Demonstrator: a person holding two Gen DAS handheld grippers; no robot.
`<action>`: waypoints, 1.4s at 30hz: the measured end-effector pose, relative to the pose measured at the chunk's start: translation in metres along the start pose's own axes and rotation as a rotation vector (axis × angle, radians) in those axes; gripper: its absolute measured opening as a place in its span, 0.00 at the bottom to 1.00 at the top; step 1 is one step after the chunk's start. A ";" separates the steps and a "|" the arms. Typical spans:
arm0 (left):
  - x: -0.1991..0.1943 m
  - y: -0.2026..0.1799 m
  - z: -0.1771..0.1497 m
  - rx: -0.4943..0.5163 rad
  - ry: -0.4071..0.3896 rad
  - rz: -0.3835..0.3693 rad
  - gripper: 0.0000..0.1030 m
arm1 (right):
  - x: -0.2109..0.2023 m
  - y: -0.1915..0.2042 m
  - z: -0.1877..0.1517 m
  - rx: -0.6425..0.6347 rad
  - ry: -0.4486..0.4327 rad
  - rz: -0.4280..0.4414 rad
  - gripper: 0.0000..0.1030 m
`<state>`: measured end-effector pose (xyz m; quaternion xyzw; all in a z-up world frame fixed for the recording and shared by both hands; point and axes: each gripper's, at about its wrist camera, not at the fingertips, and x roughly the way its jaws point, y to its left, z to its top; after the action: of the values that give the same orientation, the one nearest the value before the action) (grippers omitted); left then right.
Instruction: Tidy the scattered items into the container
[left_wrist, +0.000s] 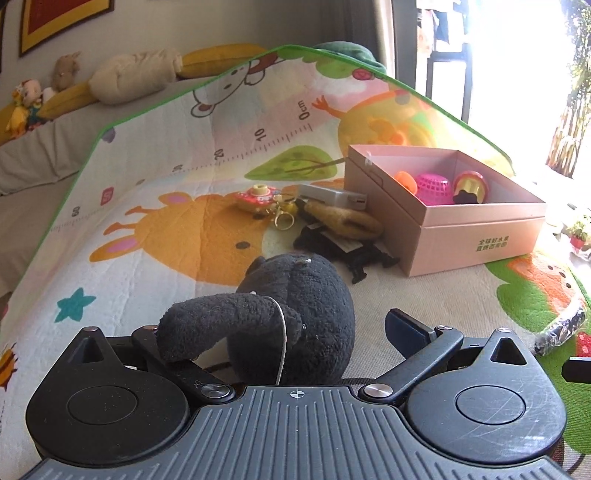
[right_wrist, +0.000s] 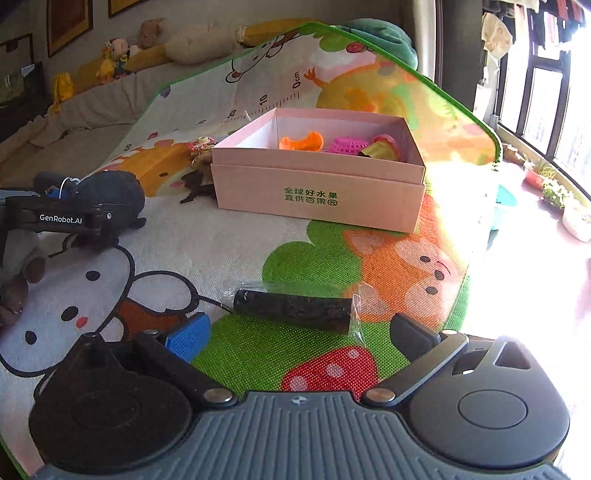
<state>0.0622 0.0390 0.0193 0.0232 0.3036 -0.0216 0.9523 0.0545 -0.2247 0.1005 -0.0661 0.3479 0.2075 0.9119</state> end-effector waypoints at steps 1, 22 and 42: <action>0.001 -0.001 0.000 0.006 0.003 -0.005 1.00 | 0.002 0.001 0.001 -0.001 -0.004 -0.001 1.00; -0.034 -0.034 -0.007 0.135 0.003 -0.119 0.69 | 0.007 0.004 0.010 -0.050 0.043 -0.014 0.41; -0.048 -0.051 -0.032 0.055 0.034 -0.216 0.79 | -0.005 0.000 0.008 -0.195 -0.110 -0.027 1.00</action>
<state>0.0018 -0.0083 0.0196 0.0168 0.3196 -0.1322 0.9381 0.0557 -0.2248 0.1096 -0.1478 0.2746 0.2315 0.9215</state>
